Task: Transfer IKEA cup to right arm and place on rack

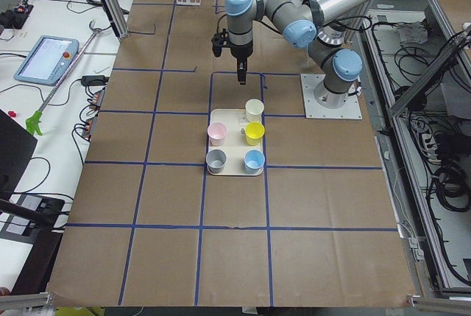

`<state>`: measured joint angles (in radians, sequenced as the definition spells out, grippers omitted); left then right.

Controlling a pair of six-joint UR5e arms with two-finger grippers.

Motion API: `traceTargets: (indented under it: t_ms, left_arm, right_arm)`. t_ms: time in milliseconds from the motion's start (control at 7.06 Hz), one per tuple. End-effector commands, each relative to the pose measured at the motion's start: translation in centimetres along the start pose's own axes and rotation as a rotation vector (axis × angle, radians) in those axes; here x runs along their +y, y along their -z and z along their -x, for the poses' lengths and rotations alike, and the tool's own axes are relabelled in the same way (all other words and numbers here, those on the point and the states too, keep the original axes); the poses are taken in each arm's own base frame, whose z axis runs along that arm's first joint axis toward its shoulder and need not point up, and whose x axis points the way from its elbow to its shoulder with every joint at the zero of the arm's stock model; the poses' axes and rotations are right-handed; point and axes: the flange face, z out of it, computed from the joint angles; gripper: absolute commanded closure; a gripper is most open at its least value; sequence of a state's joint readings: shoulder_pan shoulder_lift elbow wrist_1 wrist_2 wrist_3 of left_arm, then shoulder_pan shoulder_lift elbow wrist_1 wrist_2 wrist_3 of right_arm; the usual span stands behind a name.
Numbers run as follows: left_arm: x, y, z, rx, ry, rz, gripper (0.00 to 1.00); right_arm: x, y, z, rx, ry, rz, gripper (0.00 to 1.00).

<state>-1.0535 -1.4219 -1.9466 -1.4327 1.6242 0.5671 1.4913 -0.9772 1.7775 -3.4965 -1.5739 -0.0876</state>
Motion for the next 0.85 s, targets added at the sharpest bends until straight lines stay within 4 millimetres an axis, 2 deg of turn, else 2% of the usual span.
traceTargets:
  t_ms: [0,142,283,425,709]
  left_arm:
    - [2.0,-2.4,0.7,0.021,0.008,0.020,0.03]
    - [2.2,-3.9,0.6,0.033,0.012,0.035,0.04]
    - [1.9,-6.6,0.7,0.022,0.014,0.019,0.03]
    - [2.2,-10.1,0.2,0.007,0.016,-0.003,0.03]
    - [2.3,-14.3,-0.1,-0.007,0.017,-0.023,0.03]
  right_arm:
    - [1.9,0.5,0.4,0.000,0.000,0.038,0.60]
    - [1.8,0.6,0.6,-0.014,-0.005,0.034,0.02]
    - [1.6,0.7,0.8,-0.017,-0.002,0.032,0.01]
    - [1.4,0.8,0.7,-0.017,-0.002,0.029,0.00]
    - [0.0,1.4,0.6,-0.016,-0.004,0.001,0.01]
